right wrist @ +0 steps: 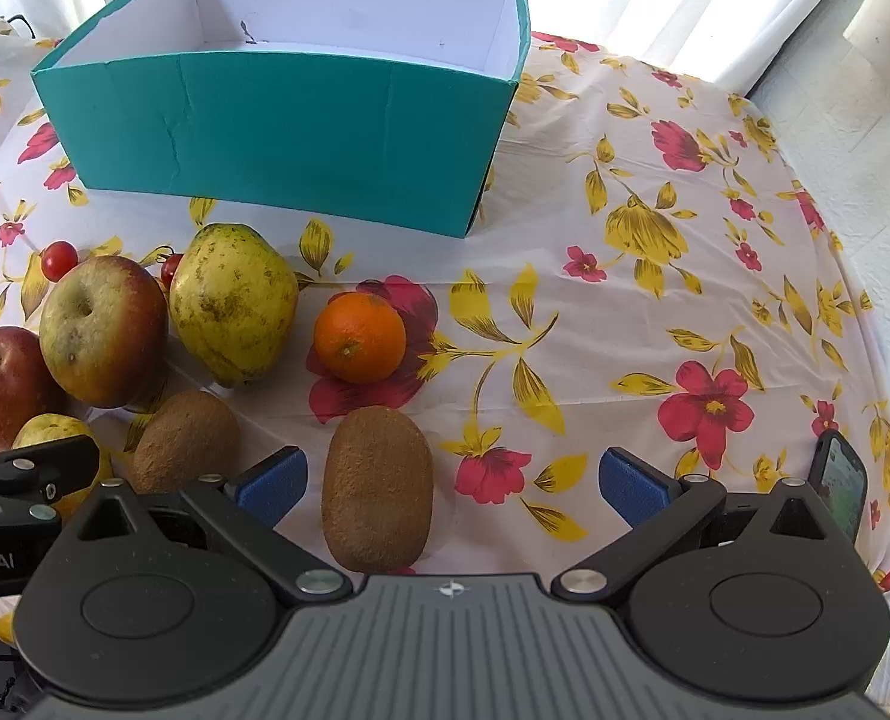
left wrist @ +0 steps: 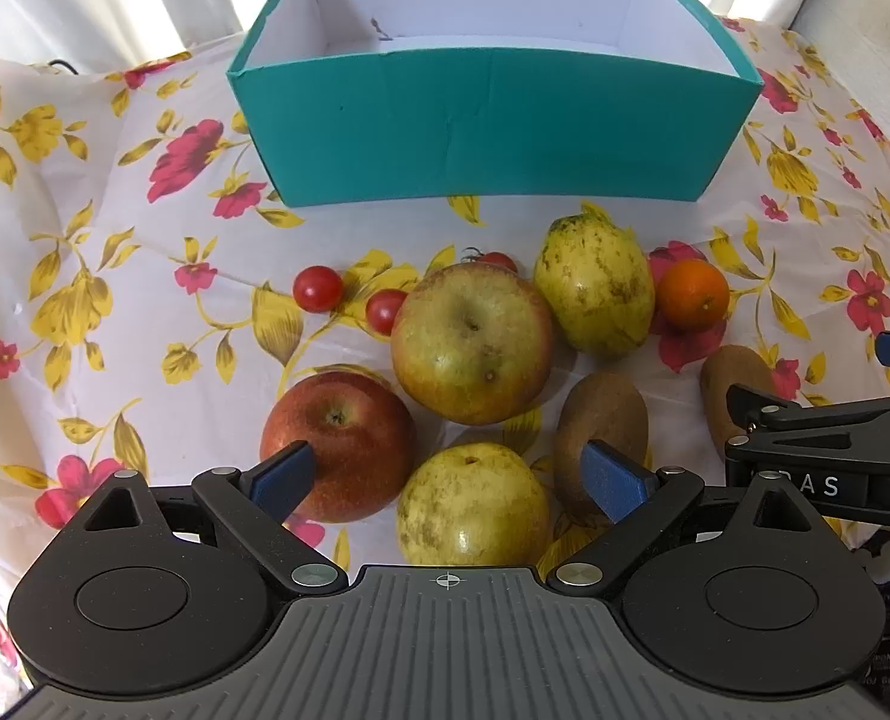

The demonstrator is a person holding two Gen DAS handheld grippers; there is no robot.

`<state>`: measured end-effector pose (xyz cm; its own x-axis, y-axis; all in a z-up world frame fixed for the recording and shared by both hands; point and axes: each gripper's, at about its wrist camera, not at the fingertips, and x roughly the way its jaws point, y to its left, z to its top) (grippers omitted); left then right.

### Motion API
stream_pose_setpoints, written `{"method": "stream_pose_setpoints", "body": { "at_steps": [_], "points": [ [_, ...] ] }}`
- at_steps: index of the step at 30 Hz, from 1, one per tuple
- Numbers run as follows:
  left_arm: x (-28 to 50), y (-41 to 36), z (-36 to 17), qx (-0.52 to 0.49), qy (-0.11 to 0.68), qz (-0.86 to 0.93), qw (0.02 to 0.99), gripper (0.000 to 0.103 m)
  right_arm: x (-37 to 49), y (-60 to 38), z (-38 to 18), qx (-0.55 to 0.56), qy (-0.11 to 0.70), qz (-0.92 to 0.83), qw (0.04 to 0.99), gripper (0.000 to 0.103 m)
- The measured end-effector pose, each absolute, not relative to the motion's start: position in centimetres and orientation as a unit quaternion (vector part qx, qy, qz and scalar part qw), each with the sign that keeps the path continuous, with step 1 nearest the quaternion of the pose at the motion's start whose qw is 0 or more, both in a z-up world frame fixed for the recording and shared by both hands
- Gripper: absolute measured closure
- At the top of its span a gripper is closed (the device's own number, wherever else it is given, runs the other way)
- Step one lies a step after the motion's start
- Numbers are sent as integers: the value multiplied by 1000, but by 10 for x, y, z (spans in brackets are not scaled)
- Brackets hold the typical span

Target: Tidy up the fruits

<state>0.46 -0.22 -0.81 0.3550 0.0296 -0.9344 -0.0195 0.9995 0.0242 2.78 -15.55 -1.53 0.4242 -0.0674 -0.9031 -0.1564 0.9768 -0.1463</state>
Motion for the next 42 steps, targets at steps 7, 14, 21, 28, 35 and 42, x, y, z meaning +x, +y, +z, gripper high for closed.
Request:
{"method": "stream_pose_setpoints", "body": {
  "at_steps": [7, 14, 21, 28, 35, 42],
  "points": [
    [4, -2, -8, 1, 568, 14, 823, 5, 28, -156, -15, -105, 536, 28, 837, 0],
    [4, -3, -5, 2, 565, 13, 825, 5, 28, -157, -15, -103, 535, 27, 838, 0],
    [5, -4, -4, 3, 566, 13, 824, 5, 29, -158, -15, -103, 535, 27, 838, 0],
    [6, -4, -4, 2, 567, 15, 824, 5, 29, -158, -15, -102, 535, 27, 838, 0],
    [7, -5, -4, 3, 567, 15, 823, 5, 29, -158, -15, -102, 535, 27, 838, 0],
    [7, -6, -3, 3, 567, 15, 824, 5, 30, -159, -15, -102, 534, 27, 839, 0]
  ]
}}
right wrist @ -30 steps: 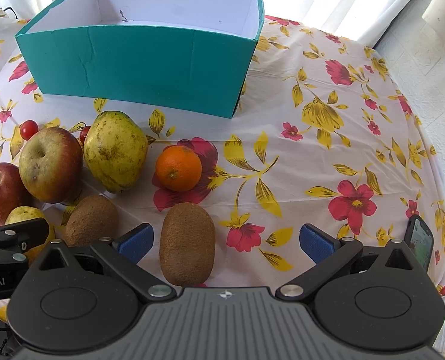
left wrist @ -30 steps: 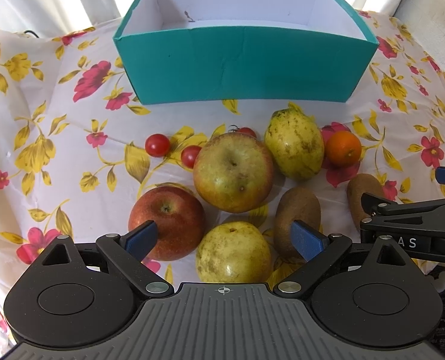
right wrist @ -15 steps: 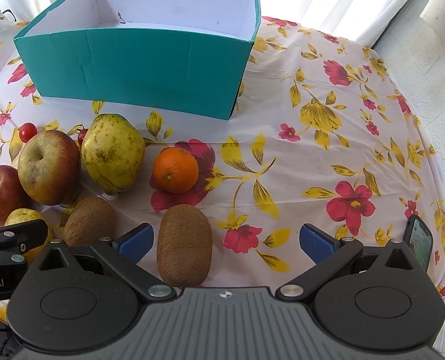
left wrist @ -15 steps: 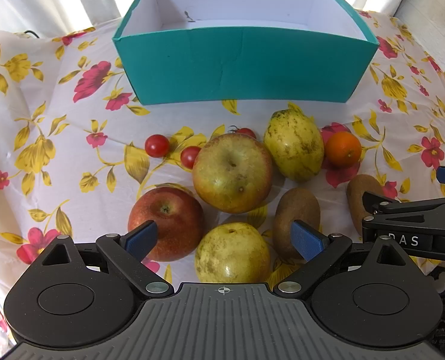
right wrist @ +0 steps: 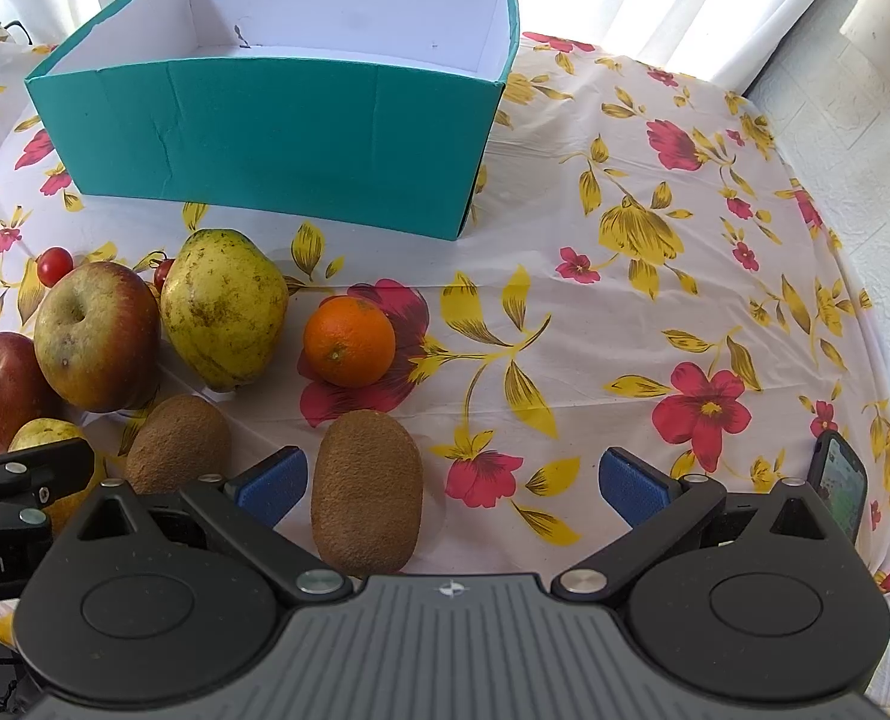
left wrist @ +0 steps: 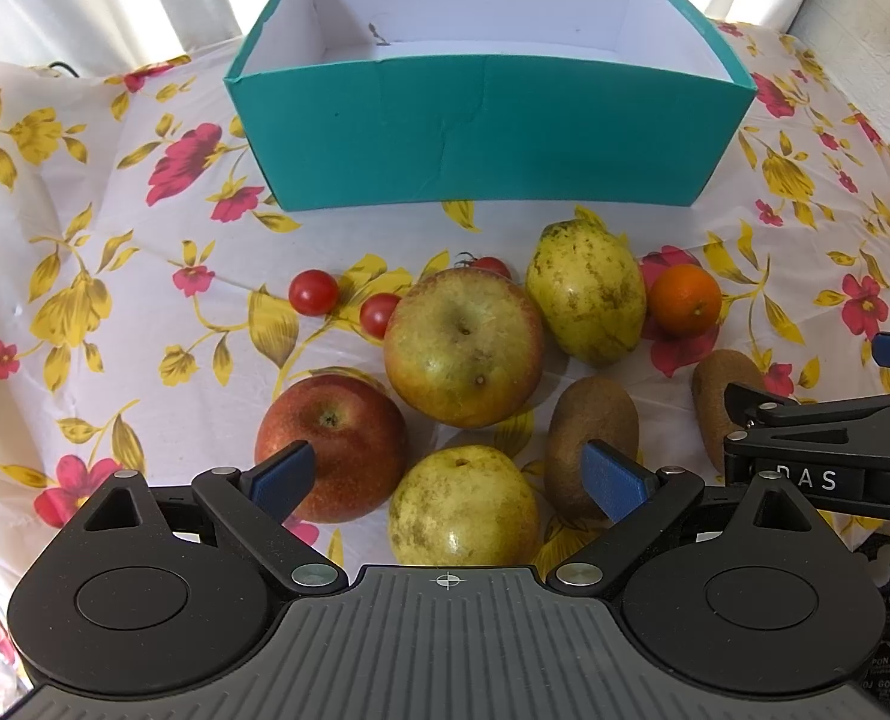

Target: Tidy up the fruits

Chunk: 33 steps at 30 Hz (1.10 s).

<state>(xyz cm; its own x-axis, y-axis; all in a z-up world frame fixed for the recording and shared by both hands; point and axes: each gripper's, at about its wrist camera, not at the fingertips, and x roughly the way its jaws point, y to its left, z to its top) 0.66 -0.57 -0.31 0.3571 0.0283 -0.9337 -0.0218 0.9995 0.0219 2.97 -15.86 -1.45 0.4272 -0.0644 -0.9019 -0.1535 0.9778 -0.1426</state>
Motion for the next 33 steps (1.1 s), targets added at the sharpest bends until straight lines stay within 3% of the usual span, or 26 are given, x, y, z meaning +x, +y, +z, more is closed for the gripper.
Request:
{"method": "stream_pose_setpoints", "body": {
  "at_steps": [24, 33],
  "points": [
    [1, -7, 1, -1, 563, 15, 826, 5, 26, -160, -13, -97, 533, 26, 840, 0],
    [-13, 3, 19, -6, 503, 0, 864, 5, 21, -168, -7, -78, 505, 47, 858, 0]
  ]
}}
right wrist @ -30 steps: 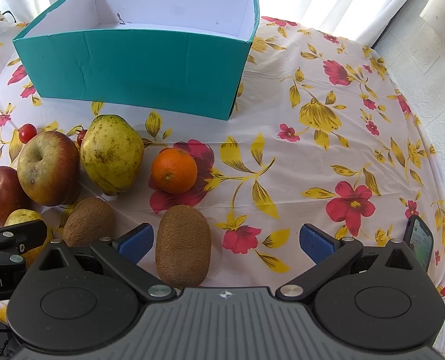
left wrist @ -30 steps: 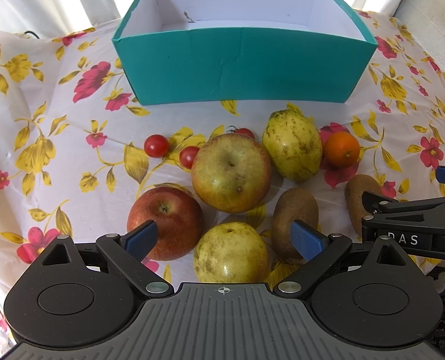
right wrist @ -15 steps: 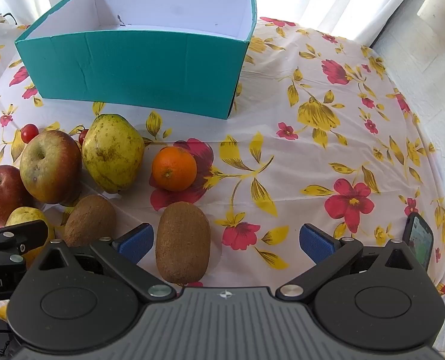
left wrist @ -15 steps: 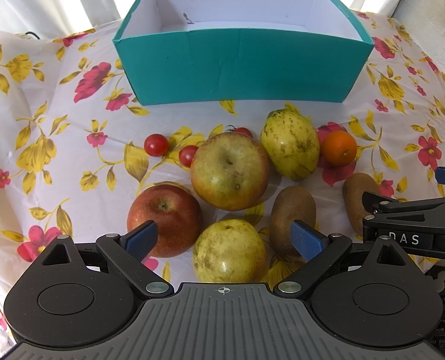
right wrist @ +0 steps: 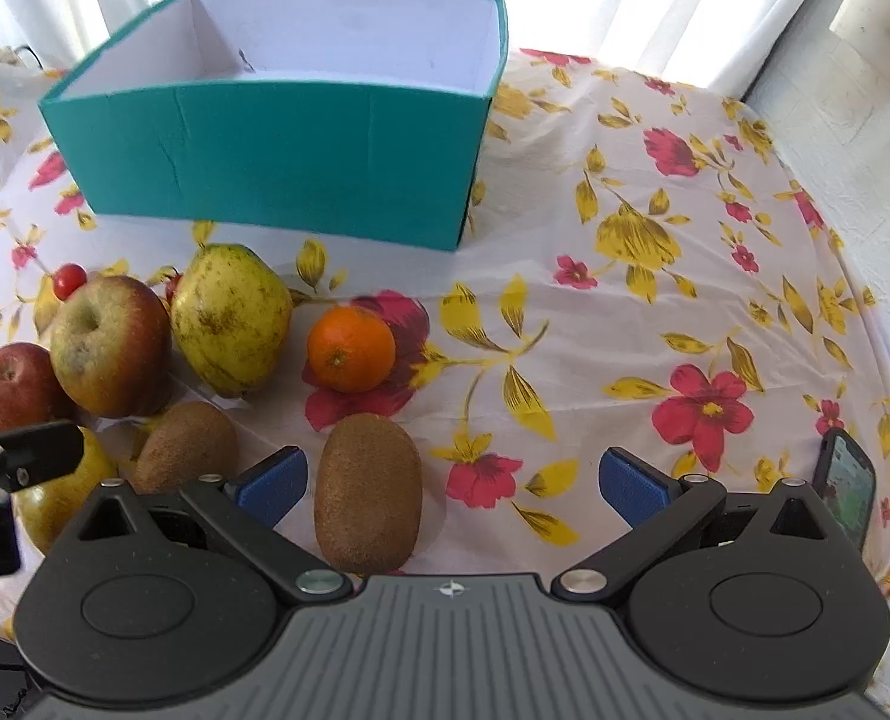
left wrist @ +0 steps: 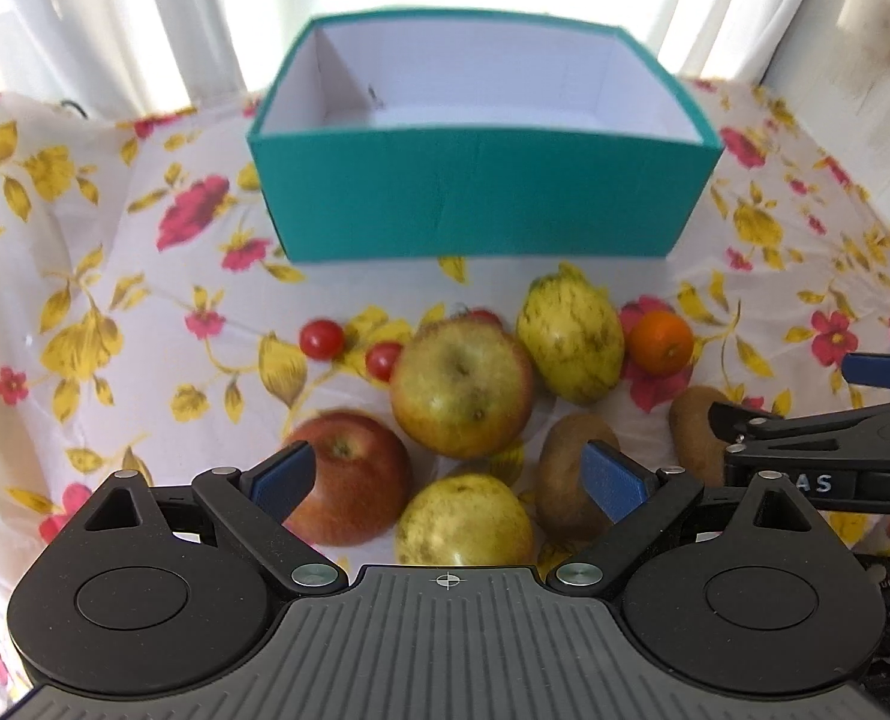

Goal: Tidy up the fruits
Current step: 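Lower the left gripper onto the yellow pear while the right gripper approaches a kiwi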

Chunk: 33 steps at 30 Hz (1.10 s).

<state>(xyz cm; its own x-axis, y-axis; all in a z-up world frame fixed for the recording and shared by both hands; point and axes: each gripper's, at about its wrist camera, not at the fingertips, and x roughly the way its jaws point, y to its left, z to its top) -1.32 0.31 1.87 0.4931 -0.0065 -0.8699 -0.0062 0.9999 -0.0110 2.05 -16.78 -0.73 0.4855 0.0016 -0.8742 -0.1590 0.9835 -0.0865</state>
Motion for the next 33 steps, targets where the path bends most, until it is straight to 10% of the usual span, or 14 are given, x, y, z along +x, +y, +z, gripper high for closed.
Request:
{"method": "stream_pose_setpoints", "body": {
  "at_steps": [10, 33],
  "points": [
    [-68, 29, 18, -19, 385, -13, 923, 5, -23, -189, 4, -59, 310, 131, 940, 0],
    [-46, 6, -36, -25, 488, -51, 871, 29, -38, -184, -27, -107, 319, 164, 927, 1]
  ]
}}
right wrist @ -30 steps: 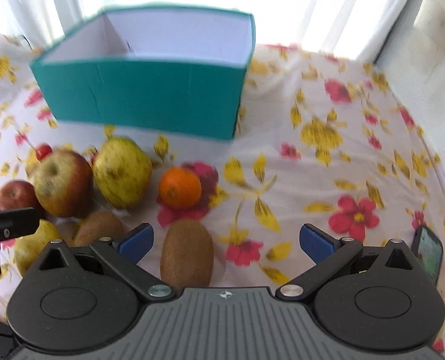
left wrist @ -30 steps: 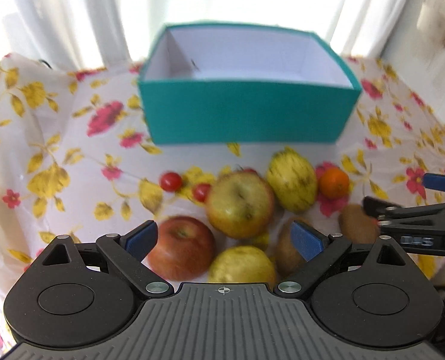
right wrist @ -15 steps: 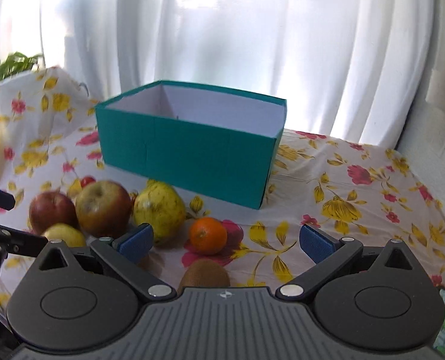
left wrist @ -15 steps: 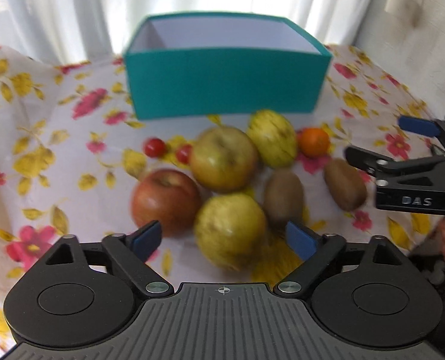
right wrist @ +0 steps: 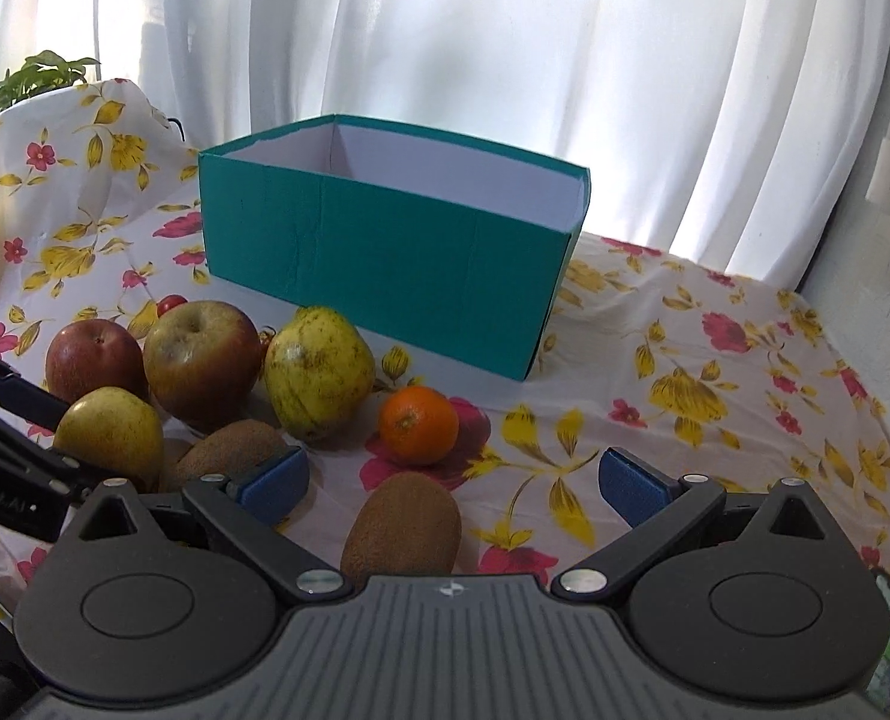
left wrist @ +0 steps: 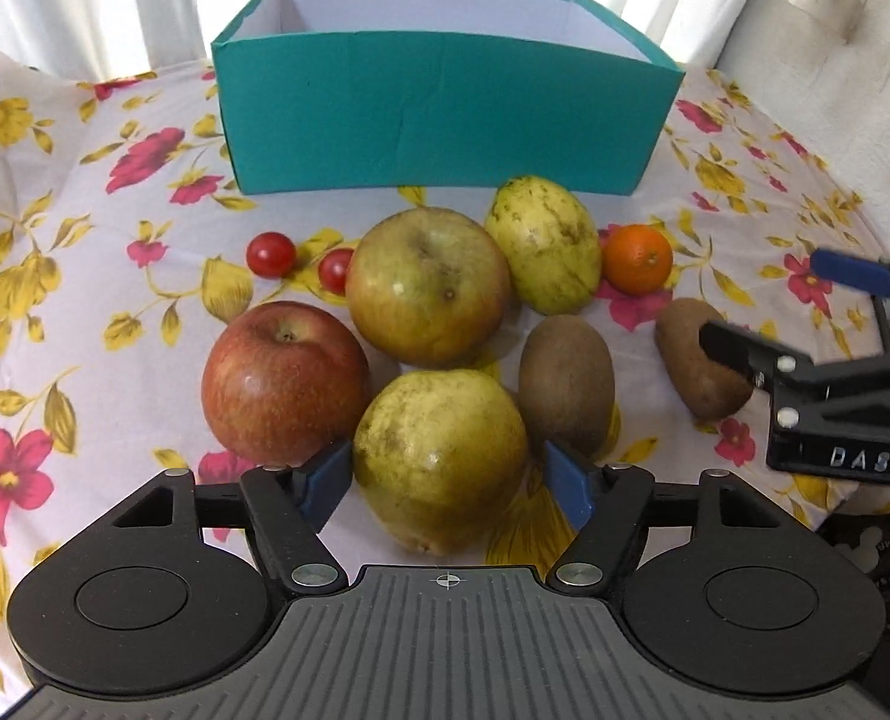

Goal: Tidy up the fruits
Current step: 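Lower the left gripper onto the yellow pear while the right gripper approaches a kiwi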

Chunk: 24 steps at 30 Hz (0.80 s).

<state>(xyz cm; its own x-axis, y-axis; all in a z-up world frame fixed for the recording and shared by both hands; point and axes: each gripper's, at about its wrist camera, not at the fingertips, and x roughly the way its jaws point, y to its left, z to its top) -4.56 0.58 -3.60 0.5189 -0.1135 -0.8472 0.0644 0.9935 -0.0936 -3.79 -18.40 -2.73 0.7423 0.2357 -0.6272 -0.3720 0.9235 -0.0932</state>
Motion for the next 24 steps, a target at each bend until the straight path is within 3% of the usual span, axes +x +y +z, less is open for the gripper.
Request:
{"method": "stream_pose_setpoints", "body": {
  "at_steps": [2, 12, 16, 24],
  "points": [
    [-42, 4, -38, -21, 485, -48, 873, 33, -38, -185, -30, -100, 330, 163, 924, 6],
    [-34, 8, -51, -31, 492, -53, 868, 34, -37, -181, -49, -81, 393, 164, 901, 27],
    [-39, 8, -49, -29, 495, -66, 866, 34, -34, -179, -55, -67, 413, 164, 893, 45],
    [-49, 11, -25, -35, 479, -73, 874, 34, -31, -178, -61, -45, 432, 160, 886, 55]
  ]
}}
